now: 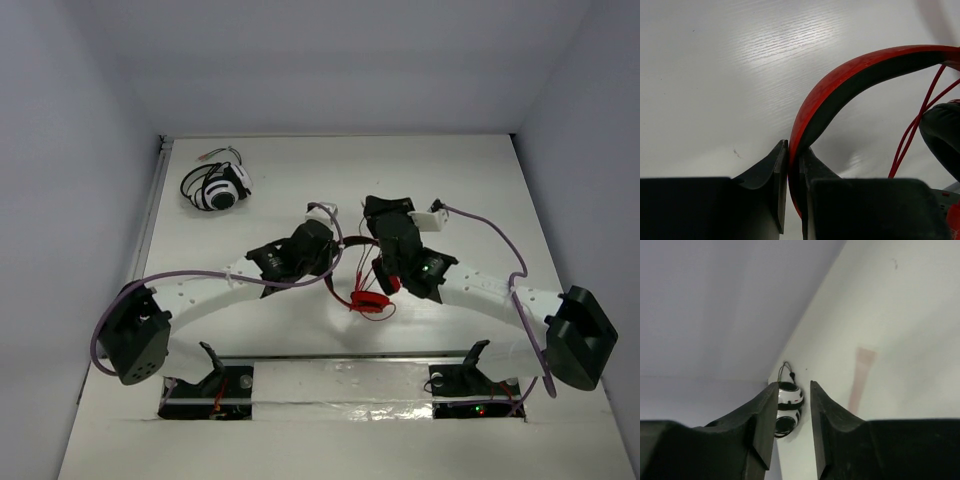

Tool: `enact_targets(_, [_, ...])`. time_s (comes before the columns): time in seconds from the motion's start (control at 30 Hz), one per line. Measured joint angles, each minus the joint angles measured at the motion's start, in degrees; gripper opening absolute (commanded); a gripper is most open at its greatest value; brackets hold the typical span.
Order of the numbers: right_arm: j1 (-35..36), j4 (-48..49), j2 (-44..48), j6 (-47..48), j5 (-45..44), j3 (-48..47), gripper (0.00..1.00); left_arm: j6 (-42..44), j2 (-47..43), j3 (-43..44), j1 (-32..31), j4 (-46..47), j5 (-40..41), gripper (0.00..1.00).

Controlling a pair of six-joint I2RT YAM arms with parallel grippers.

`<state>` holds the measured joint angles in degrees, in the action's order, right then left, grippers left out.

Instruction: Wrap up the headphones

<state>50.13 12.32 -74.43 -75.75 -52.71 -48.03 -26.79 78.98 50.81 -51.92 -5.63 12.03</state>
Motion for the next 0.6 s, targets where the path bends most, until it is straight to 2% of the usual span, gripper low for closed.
enact_targets(0.1, [-1.92, -1.73, 0.07, 0.11, 0.96, 0.26, 0.44, 1.07, -0.96, 1.25, -0.09, -2.01, -1.27, 0.0])
enact_targets(0.33, [-5.27, -3.45, 0.07, 4.39, 3.69, 0.24, 0.42, 3.26, -1.18, 2.84, 0.04, -5.18, -5.77, 0.0])
enact_targets(0.37, [-5.49, -3.3, 0.13, 5.81, 4.13, 0.24, 0.4, 3.61, -1.18, 3.13, 0.26, -5.86, -6.23, 0.0])
enact_targets(0.47, [-5.55, -2.21, 1.07, 12.13, 6.67, 0.24, 0.11, 4.83, -1.16, 4.96, 0.72, -8.66, -7.04, 0.0])
enact_targets(0.5, [-5.55, -1.64, 1.68, 15.28, 8.02, 0.24, 0.04, 5.46, -1.16, 5.99, 0.92, -9.79, -7.1, 0.0])
enact_targets(0.53, [-5.55, -1.25, 2.36, 18.82, 9.77, 0.24, 0.0, 6.08, -1.16, 7.15, 1.03, -10.99, -7.06, 0.0])
enact_targets(0.6, [-6.01, -0.72, 3.85, 25.33, 13.84, 0.22, 0.0, 7.28, -1.16, 9.79, 1.16, -13.4, -6.56, 0.0])
